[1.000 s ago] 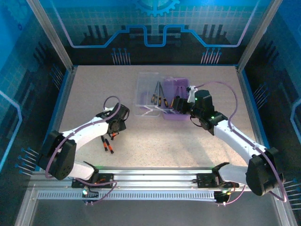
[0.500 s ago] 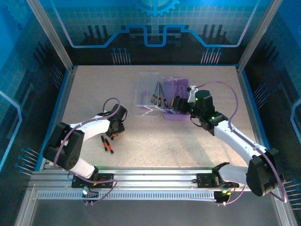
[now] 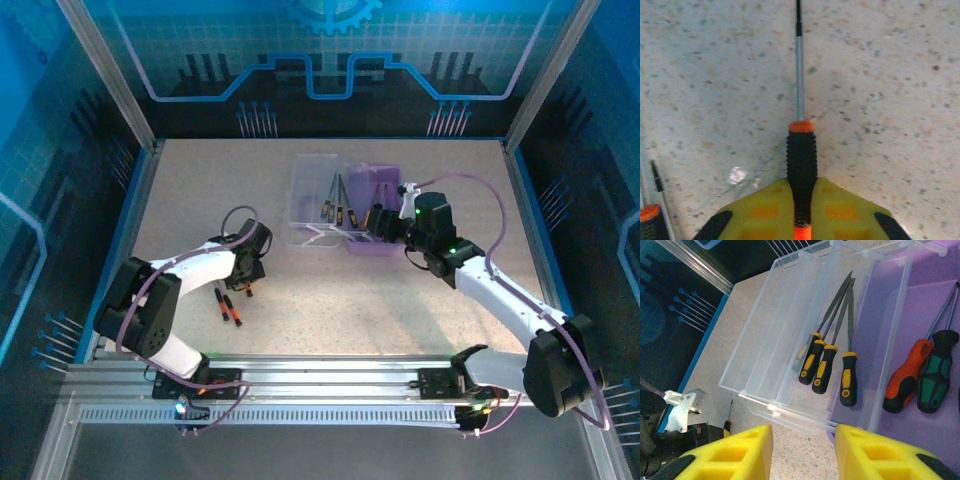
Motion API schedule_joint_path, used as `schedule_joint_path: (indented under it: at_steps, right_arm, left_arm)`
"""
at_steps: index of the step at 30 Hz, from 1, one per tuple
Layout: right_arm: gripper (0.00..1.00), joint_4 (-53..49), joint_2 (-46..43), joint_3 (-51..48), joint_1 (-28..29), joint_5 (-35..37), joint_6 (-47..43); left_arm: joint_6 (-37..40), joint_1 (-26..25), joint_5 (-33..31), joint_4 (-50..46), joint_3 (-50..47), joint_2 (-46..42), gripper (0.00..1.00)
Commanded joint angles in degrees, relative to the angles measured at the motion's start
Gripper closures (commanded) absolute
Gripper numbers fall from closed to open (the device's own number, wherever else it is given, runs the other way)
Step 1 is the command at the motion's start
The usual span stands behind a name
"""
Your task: Pack the tool kit
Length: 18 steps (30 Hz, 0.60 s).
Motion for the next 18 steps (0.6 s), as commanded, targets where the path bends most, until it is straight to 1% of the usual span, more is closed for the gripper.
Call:
schedule_joint_path:
  at_steps: [1,4,8,10,13,15,18]
  right_arm:
    - [0.61,1.0,-0.6,-0.3,-0.8,0.6,-0.3]
    - [0.61,1.0,-0.2,-0.1,-0.8,-0.1,-0.2]
    - [0.61,1.4,0.1,-0.2,-0.8,-0.9,0.0]
    - [0.61,2.2,0.4,-0.3,-0.8,-2.0,0.2]
    - [0.60,4.4,1.6,-0.3,-0.6,-6.0,0.7]
    - [0.57,4.6,3.0,0.6,0.3,-8.0,0.0]
    - [0.55,3.7,3.6,1.4,1.6,-6.6,-1.1]
  left_arm:
    - [1.2,-3.3,4.3,1.7,0.9,-0.1,0.98]
    - [0.9,-5.3,3.6,0.6,0.8,-3.9,0.99]
    - [0.6,-6.8,1.9,-2.6,0.7,-11.8,1.00]
    - [0.6,-7.0,3.1,-3.0,0.1,-15.9,1.00]
    - [0.8,-8.2,6.0,-2.5,-1.2,-21.3,1.00]
    - [0.1,-10.4,5.5,-3.4,-1.6,-23.9,1.00]
    - [-0.3,-14.3,3.4,-4.0,-0.9,-26.5,1.00]
